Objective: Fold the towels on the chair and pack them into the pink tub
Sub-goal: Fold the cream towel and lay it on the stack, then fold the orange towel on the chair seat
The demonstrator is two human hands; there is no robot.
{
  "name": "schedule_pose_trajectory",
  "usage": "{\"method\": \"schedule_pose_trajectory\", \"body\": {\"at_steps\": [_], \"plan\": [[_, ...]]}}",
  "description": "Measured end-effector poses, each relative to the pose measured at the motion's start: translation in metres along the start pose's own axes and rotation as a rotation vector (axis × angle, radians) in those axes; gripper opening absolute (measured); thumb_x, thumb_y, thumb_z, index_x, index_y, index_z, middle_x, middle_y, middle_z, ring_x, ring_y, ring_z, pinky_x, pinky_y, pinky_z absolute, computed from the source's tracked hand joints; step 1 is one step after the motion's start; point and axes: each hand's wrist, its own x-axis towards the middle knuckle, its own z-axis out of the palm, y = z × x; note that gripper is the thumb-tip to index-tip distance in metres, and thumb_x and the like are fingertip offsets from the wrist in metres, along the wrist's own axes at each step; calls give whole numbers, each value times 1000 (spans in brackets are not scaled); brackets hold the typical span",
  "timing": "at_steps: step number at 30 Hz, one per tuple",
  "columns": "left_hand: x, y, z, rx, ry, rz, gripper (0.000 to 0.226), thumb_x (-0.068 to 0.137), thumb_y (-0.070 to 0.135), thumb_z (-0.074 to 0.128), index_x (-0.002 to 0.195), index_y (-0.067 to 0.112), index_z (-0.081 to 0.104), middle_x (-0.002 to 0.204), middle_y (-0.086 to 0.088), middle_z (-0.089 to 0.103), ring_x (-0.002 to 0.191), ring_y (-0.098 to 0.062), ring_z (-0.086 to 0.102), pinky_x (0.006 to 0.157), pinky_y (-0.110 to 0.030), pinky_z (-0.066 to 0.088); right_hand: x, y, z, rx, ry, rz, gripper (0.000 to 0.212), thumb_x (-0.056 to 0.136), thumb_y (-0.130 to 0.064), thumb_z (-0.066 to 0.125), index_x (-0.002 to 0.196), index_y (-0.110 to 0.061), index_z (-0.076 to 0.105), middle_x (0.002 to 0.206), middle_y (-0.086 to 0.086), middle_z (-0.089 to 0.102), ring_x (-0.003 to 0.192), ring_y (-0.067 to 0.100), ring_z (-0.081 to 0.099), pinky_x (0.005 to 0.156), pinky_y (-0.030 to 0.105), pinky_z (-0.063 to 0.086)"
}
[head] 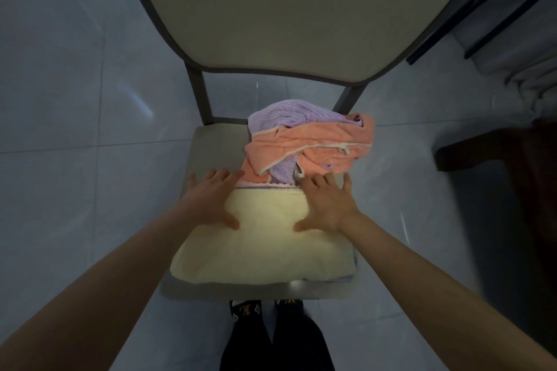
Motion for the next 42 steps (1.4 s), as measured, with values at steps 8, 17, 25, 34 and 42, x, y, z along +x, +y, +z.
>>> {"method": "schedule_pose_trajectory", "body": {"at_steps": [8, 17, 25, 34, 42], "plan": [[42, 40, -36, -174, 287, 22, 94, 79, 56, 61, 149, 22, 10, 158, -4, 13, 143, -27, 13, 112, -62, 16, 46, 27, -61, -235, 553, 121, 51, 66, -28, 77, 112, -19, 56, 122, 7, 55, 121, 29, 47, 104, 60, 20], [77, 79, -34, -196, 364, 4, 92, 82, 46, 63, 150, 16, 7, 159, -6, 8, 146, -26, 6, 111, -58, 16, 28, 47, -87, -449, 508, 118, 25, 71, -13, 72, 96, -19, 71, 94, 5, 62, 95, 26, 49, 80, 39, 32], [64, 99, -58, -359, 439, 166, 57, 79, 23, 69, 127, 12, 41, 126, -13, 57, 104, -36, 60, 83, -44, 52, -37, 57, -116, -197, 887, -132, 26, 75, -14, 64, 100, -20, 69, 78, 3, 54, 77, 22, 45, 65, 34, 27], [23, 81, -94, -740, 7, -39, 28, 94, 16, 53, 116, -2, 56, 106, -15, 54, 105, -30, 53, 91, -36, 41, -34, 50, -92, 503, 253, 309, 33, 87, -45, 58, 67, -19, 62, 68, 4, 65, 66, 24, 60, 61, 29, 46], [-15, 85, -120, -666, 198, 67, 25, 74, 41, 75, 73, 29, 53, 71, 13, 52, 65, -1, 47, 56, -6, 35, -22, -6, -79, 1698, -334, 486, 36, 92, -43, 46, 84, -10, 61, 51, -1, 55, 33, 8, 40, 34, 13, 25]]}}
